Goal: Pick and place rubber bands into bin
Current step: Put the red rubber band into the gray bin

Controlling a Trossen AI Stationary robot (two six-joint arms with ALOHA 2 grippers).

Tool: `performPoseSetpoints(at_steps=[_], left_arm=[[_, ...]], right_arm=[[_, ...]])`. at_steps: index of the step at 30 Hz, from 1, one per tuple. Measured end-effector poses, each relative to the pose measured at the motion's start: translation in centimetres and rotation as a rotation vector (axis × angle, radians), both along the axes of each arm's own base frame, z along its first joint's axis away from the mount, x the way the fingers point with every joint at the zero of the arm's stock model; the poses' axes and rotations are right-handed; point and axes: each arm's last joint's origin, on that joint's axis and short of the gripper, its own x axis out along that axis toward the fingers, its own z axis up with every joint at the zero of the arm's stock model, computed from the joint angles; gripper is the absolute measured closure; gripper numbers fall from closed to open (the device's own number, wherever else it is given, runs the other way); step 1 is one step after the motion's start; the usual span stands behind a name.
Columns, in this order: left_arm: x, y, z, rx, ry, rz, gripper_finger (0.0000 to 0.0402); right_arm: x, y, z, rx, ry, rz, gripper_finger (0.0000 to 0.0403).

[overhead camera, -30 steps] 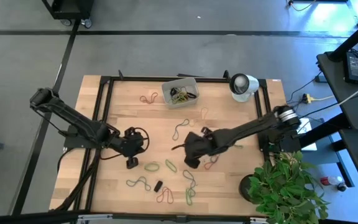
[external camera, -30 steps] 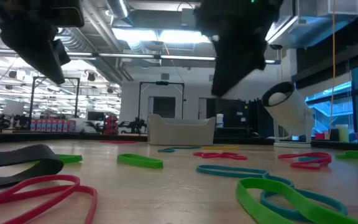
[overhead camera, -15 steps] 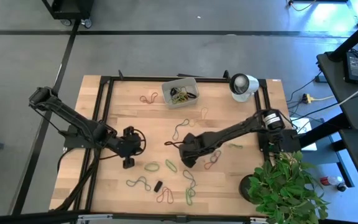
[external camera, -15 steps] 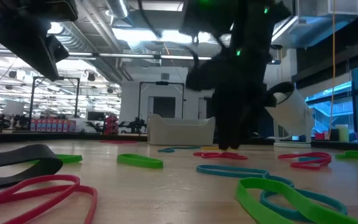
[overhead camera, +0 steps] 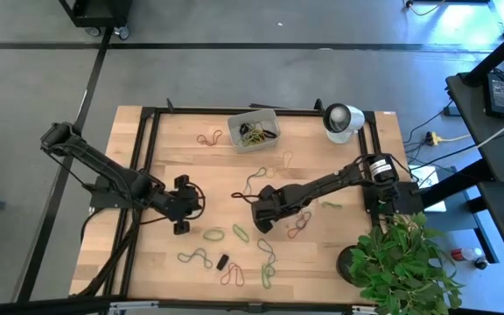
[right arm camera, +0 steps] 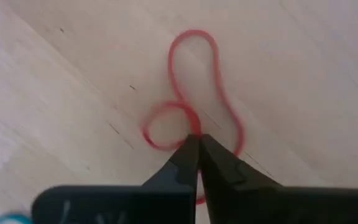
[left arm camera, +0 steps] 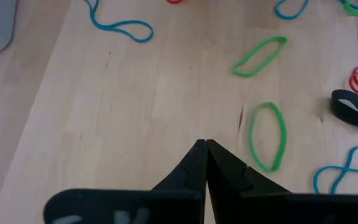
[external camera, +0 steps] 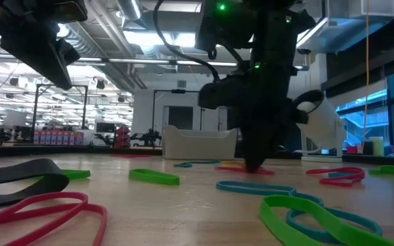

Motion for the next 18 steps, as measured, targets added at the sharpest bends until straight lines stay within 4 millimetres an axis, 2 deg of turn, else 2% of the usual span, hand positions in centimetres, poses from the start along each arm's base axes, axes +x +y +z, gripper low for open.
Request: performPoseSetpoints(at_steps=[2,7,12,18], left_arm=[[0.1,0.2,0.0,0.0,0.0,0.009,0.04],[0.3,0.5,0.0,-0.011,0.002,0.025,0.04],[0.5,1.0,0.0,-0.015,0.003,0.05,0.04],[0.9,2.4,0.0,-0.01,0.006,0.116,0.04]], right_arm=[[-0.4,-0.1,1.0,0.004,-0.007,0.002,0.0391],[-0.9,-1.6,6.5,0.011,-0.17,0.018,0.0399],[-2.0,-4.6,11.5,-0.09,-0.3,0.0,0.04],[-1.0,-9.7,16.9,-0.277,-0.399,0.116,0.0401]])
